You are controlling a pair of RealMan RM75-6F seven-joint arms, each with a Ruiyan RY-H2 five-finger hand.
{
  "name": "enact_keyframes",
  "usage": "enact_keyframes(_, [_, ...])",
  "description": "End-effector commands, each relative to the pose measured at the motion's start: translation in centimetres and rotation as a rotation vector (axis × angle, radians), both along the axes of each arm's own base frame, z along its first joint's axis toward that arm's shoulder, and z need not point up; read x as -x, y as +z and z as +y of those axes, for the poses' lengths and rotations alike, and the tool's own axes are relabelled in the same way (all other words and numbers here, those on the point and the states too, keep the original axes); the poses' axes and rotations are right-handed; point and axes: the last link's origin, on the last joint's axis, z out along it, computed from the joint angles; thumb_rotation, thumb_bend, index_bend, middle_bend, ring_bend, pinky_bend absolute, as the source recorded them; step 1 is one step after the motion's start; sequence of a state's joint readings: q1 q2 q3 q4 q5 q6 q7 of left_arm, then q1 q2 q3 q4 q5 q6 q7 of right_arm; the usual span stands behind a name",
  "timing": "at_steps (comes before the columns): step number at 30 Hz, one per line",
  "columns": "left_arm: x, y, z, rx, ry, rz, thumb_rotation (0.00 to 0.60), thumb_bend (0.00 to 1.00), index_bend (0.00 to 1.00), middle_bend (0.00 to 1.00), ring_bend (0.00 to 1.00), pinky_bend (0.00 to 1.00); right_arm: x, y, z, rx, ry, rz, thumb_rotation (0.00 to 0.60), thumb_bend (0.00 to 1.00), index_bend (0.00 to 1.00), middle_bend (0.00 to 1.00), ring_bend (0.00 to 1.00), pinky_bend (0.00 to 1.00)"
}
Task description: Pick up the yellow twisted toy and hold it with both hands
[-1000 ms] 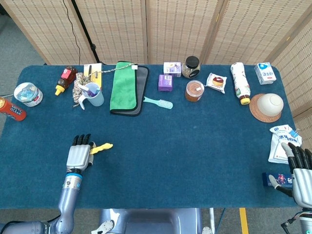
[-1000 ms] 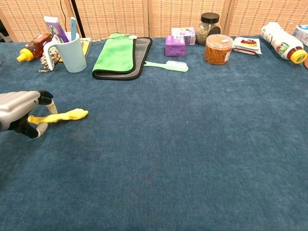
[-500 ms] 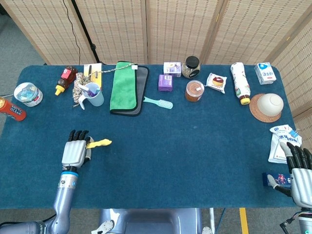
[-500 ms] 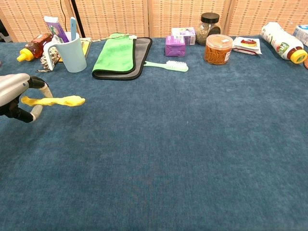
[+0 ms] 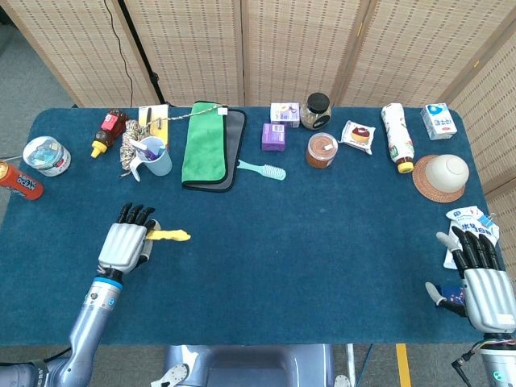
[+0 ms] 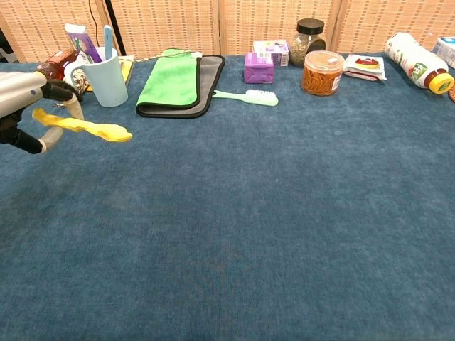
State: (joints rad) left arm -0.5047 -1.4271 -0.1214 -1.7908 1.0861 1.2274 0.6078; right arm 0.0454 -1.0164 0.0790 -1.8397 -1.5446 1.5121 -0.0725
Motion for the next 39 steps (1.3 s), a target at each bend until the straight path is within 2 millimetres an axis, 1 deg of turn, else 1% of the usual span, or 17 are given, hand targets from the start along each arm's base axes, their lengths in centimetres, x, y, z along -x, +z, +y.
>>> enact_keyframes(1, [-1.7, 0.7, 0.3, 0.07, -0.089, -0.005, 0.6, 0.56, 0.65, 0.19, 0.08, 0.0, -1.2, -0.3, -0.7, -0.023, 0.043, -0.038, 0.6, 0.29, 0.19, 0.1, 0.03, 0.0])
enact_keyframes(10, [-4.3, 1.8, 1.4, 0.12, -0.22, 0.028, 0.6, 0.56, 0.66, 0.19, 0.07, 0.0, -3.9, -1.5, -2.6, -0.104, 0.128, -0.138, 0.6, 0.29, 0.29, 0.16, 0.08, 0.0])
enact_keyframes(11, [-4.7, 1.9, 1.6, 0.121, -0.236, 0.032, 0.6, 0.56, 0.66, 0.18, 0.07, 0.0, -4.2, -1.8, -2.9, -0.118, 0.138, -0.149, 0.6, 0.29, 0.3, 0.17, 0.09, 0.0])
enact_keyframes(12, [-5.7, 2.2, 1.9, 0.122, -0.279, 0.035, 0.6, 0.56, 0.66, 0.18, 0.07, 0.0, -5.1, -2.6, -3.4, -0.163, 0.159, -0.2, 0.6, 0.29, 0.31, 0.17, 0.1, 0.0])
enact_keyframes(13, [-6.1, 2.3, 2.2, 0.126, -0.296, 0.036, 0.6, 0.56, 0.66, 0.18, 0.07, 0.0, -5.5, -3.0, -3.8, -0.184, 0.165, -0.225, 0.6, 0.29, 0.32, 0.18, 0.1, 0.0])
enact_keyframes(16, [-7.2, 2.7, 2.6, 0.129, -0.345, 0.049, 0.6, 0.56, 0.66, 0.18, 0.07, 0.0, -6.3, -3.9, -4.6, -0.236, 0.178, -0.281, 0.6, 0.29, 0.34, 0.2, 0.13, 0.02])
enact_keyframes(20, [-8.1, 2.9, 2.9, 0.132, -0.39, 0.073, 0.6, 0.56, 0.67, 0.18, 0.06, 0.0, -7.0, -4.9, -5.1, -0.281, 0.182, -0.327, 0.6, 0.29, 0.35, 0.22, 0.14, 0.02])
enact_keyframes(21, [-8.4, 3.0, 3.1, 0.134, -0.409, 0.085, 0.6, 0.56, 0.67, 0.18, 0.06, 0.0, -7.4, -5.4, -5.3, -0.304, 0.181, -0.356, 0.6, 0.29, 0.36, 0.23, 0.14, 0.03])
enact_keyframes(22, [-9.1, 3.2, 3.3, 0.128, -0.449, 0.11, 0.6, 0.56, 0.67, 0.18, 0.06, 0.0, -8.1, -6.4, -5.5, -0.357, 0.175, -0.414, 0.6, 0.29, 0.36, 0.23, 0.15, 0.03])
enact_keyframes(24, [-9.9, 3.4, 3.6, 0.13, -0.486, 0.136, 0.6, 0.56, 0.67, 0.18, 0.06, 0.0, -8.7, -7.5, -6.3, -0.415, 0.164, -0.464, 0.6, 0.29, 0.37, 0.23, 0.15, 0.03])
enact_keyframes(28, [-10.9, 3.5, 3.8, 0.126, -0.546, 0.179, 0.6, 0.56, 0.67, 0.18, 0.06, 0.0, -9.6, -8.7, -7.3, -0.467, 0.146, -0.53, 0.6, 0.29, 0.37, 0.23, 0.15, 0.03])
enact_keyframes(32, [-11.9, 3.5, 3.8, 0.115, -0.6, 0.218, 0.6, 0.56, 0.67, 0.17, 0.06, 0.0, -10.0, -9.7, -8.1, -0.506, 0.102, -0.567, 0.6, 0.29, 0.37, 0.21, 0.15, 0.03])
enact_keyframes(37, [-13.4, 3.4, 3.8, 0.104, -0.673, 0.277, 0.6, 0.56, 0.67, 0.17, 0.05, 0.0, -10.9, -11.0, -9.0, -0.552, 0.023, -0.692, 0.6, 0.29, 0.38, 0.21, 0.15, 0.03])
enact_keyframes(39, [-13.7, 3.4, 3.9, 0.098, -0.689, 0.292, 0.6, 0.56, 0.67, 0.17, 0.05, 0.0, -11.0, -11.3, -9.2, -0.559, 0.011, -0.715, 0.6, 0.29, 0.38, 0.21, 0.15, 0.03])
